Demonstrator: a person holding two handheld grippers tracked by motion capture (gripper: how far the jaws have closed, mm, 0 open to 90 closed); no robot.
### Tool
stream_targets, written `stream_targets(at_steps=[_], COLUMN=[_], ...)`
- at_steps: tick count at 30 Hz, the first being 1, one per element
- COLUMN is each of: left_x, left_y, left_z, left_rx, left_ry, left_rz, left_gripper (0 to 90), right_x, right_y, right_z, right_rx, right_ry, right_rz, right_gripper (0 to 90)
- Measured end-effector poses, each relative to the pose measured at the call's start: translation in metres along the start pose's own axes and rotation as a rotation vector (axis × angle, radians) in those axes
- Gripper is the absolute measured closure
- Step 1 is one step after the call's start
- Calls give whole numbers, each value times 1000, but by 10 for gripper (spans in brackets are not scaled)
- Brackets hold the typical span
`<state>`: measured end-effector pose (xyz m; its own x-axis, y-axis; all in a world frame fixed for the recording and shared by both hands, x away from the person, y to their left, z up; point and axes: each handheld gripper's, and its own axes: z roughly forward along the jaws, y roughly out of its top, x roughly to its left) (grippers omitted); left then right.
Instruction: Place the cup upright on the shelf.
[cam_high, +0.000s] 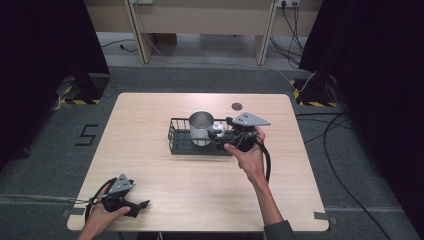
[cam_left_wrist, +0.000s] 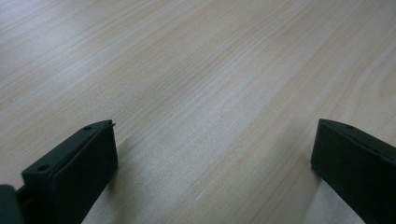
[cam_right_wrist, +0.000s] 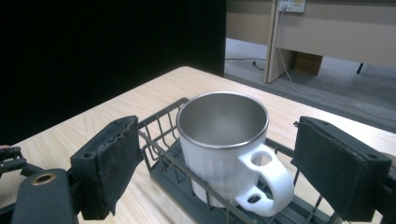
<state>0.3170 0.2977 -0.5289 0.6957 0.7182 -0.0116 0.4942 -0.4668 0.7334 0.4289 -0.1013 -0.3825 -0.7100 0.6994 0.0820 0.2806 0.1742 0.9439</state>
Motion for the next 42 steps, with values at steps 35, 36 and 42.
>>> stream_targets(at_steps=[35, 36, 42], left_x=[0, 0, 0], left_y=[0, 0, 0], left_z=[0, 0, 0], left_rx=[0, 0, 2], left_ry=[1, 2, 1], left_rz=[-1, 0, -1], left_gripper=[0, 0, 0], right_x=[19, 19, 22], right_y=[-36, -37, -43], right_z=[-29, -30, -35], right_rx=[-18, -19, -21], right_ry=[14, 13, 11], right_rz=[10, 9, 7], right_gripper=[155, 155, 155])
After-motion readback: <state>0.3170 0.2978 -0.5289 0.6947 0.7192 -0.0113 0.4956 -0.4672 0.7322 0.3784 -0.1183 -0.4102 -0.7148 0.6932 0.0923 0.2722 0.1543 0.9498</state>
